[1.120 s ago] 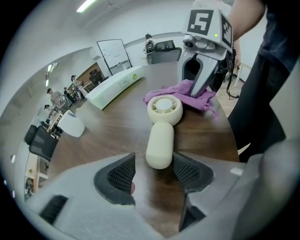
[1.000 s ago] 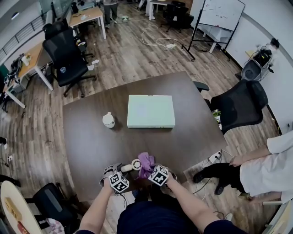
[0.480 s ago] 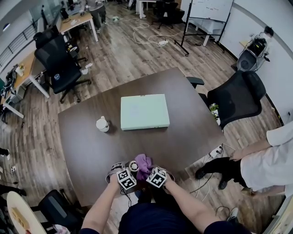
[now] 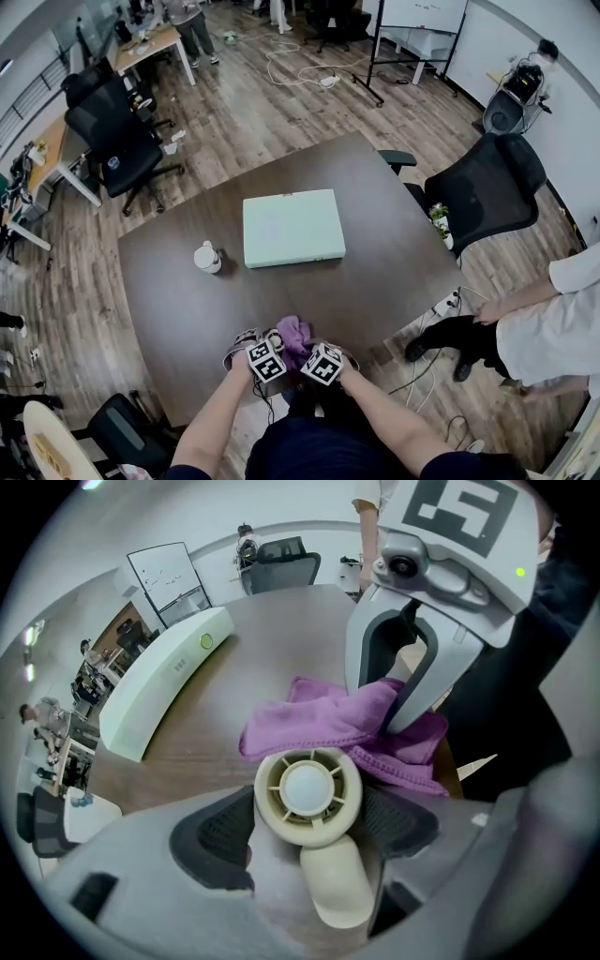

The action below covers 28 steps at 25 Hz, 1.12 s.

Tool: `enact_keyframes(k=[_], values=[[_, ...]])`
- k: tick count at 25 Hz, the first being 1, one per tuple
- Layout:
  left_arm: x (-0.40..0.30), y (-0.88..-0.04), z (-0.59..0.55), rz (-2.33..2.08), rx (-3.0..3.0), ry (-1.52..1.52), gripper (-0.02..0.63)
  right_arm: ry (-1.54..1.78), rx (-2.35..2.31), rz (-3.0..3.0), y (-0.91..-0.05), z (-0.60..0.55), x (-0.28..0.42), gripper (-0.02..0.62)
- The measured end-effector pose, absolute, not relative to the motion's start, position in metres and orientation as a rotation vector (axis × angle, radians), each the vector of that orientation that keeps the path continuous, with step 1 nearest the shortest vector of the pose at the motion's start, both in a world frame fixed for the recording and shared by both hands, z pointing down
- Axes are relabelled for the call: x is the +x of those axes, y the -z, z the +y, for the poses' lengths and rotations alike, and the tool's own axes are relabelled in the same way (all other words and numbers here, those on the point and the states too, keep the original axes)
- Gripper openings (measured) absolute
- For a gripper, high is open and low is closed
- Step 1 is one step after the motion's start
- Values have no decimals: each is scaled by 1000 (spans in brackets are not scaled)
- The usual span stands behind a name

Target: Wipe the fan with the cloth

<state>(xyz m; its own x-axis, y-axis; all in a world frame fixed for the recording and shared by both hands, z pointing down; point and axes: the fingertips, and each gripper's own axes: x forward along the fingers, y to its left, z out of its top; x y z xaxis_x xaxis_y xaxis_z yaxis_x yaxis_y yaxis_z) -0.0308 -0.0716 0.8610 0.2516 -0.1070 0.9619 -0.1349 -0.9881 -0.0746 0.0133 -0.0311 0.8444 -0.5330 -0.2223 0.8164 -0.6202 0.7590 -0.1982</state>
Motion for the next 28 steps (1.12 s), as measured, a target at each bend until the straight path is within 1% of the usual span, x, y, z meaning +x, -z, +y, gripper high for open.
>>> enact_keyframes(k=[3, 12, 19, 22, 28], values=[[-26, -862, -73, -229, 2460, -1880, 372, -615, 627, -2120, -843, -32, 14, 109], [-24, -860, -74, -213, 2489, -1831, 371, -632, 641, -2118, -842, -34, 14, 107], [-29, -862, -72, -363, 2511, -1763, 371, -584, 642, -2122, -837, -28, 14, 107], [-27, -852, -73, -405, 2545, -1697, 371, -551, 670, -2153, -824, -28, 14, 107], [-21, -810, -71, -465, 2646, -1556, 371, -366, 669, -2240, -770, -27, 3, 107]])
